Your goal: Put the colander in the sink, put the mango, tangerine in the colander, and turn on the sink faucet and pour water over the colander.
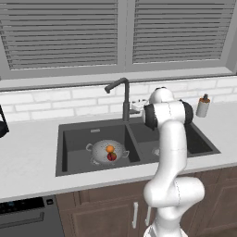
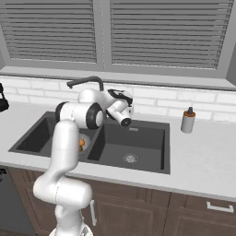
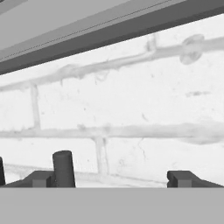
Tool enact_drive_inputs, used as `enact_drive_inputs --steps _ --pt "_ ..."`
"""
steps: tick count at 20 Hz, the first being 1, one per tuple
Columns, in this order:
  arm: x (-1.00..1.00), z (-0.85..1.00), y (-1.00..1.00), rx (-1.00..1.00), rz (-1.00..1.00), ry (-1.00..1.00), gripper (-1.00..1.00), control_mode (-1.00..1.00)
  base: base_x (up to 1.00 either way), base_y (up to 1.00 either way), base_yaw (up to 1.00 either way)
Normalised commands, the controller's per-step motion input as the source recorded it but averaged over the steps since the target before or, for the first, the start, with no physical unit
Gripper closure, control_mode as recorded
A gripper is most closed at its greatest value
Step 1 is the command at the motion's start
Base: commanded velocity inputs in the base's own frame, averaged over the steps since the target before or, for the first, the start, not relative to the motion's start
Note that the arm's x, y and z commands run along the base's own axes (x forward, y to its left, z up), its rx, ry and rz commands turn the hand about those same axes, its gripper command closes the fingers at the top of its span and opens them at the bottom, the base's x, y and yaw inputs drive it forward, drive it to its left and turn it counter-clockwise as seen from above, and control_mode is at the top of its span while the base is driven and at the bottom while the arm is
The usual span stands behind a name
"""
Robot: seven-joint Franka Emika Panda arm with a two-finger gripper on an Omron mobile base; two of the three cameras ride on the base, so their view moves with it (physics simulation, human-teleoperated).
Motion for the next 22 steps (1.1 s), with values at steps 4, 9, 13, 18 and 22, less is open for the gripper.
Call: enact_drive_inputs --steps 4,9,13,18,22 --pt "0.27 -0.12 0.00 0.05 0.00 0.00 -1.00 -1.00 0.00 0.00 0.00" --pt "0.30 -0.07 0.00 0.01 0.00 0.00 -1.00 -1.00 0.00 0.00 0.00" --pt "0.20 -0.12 0.00 0.00 0.00 0.00 -1.00 -1.00 0.00 0.00 0.00" --pt "0.19 -0.12 0.00 0.00 0.00 0.00 -1.00 -1.00 0.00 0.00 0.00" --pt "0.04 -0.20 -0.02 0.00 -0.01 0.00 1.00 -1.00 0.00 0.00 0.00"
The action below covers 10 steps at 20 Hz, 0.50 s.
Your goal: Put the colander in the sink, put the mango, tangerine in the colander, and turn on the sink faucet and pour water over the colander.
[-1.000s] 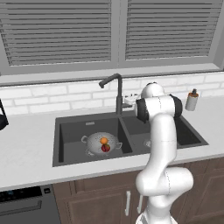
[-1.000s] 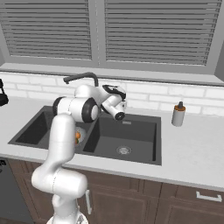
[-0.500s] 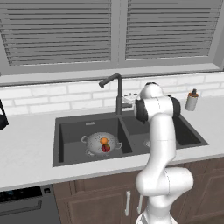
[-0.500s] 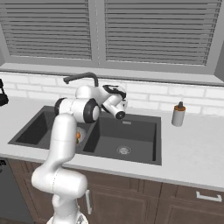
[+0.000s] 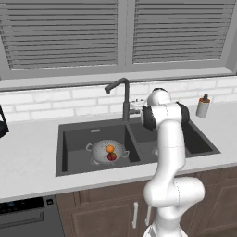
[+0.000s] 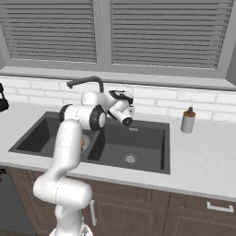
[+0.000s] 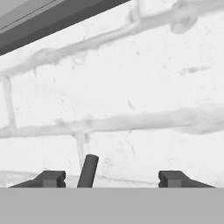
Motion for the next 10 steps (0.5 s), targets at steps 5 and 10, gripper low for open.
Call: enact_drive_inputs --steps 5,10 --pt "0.16 -0.22 -0.31 0.00 -0.08 0.00 1.00 -1.00 0.00 0.00 0.00" --pt "0.29 -0.15 -0.50 0.00 -0.13 0.00 1.00 -1.00 0.00 0.00 0.00"
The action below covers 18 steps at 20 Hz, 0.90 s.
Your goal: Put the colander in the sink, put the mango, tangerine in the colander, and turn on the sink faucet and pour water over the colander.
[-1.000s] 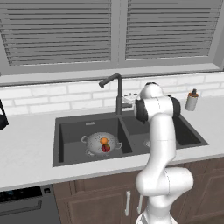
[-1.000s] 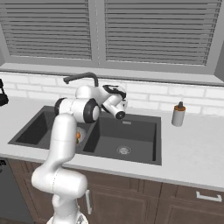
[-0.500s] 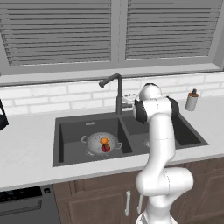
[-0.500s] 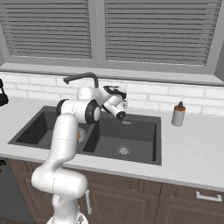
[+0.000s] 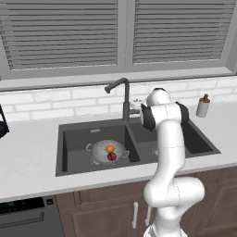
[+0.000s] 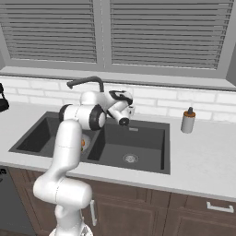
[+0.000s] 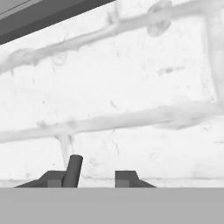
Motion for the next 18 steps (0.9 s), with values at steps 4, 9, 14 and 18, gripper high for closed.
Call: enact_drive_inputs --steps 4,9,14,18 --pt "0.24 -0.15 -0.69 0.00 -0.16 0.00 1.00 -1.00 0.00 0.00 0.00" --pt "0.25 -0.14 -0.83 0.00 -0.16 0.00 1.00 -1.00 0.00 0.00 0.00" --pt "0.26 -0.14 -0.92 -0.01 -0.13 0.00 1.00 -1.00 0.00 0.00 0.00" --pt "0.26 -0.13 -0.98 -0.03 -0.11 0.07 1.00 -1.00 0.00 0.00 0.00"
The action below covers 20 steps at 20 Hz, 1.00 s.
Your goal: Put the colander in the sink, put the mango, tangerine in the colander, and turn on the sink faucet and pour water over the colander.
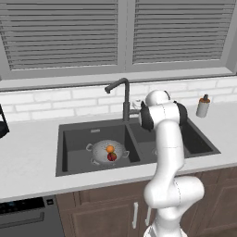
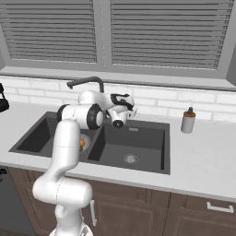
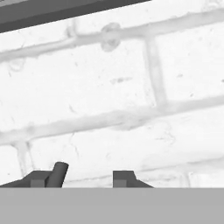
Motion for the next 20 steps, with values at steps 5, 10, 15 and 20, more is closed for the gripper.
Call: enact_drive_inputs --steps 5,10,15,20 --pt "0.28 -0.12 -1.00 -0.04 -0.11 0.17 1.00 -1.00 0.00 0.00 0.00" --pt "0.31 -0.13 -0.93 -0.08 -0.11 0.29 1.00 -1.00 0.00 0.00 0.00" --pt "0.12 -0.17 -0.81 -0.13 -0.11 0.27 1.00 -1.00 0.00 0.00 0.00" --pt "-0.18 0.00 -0.64 -0.12 -0.08 0.25 1.00 -1.00 0.00 0.00 0.00"
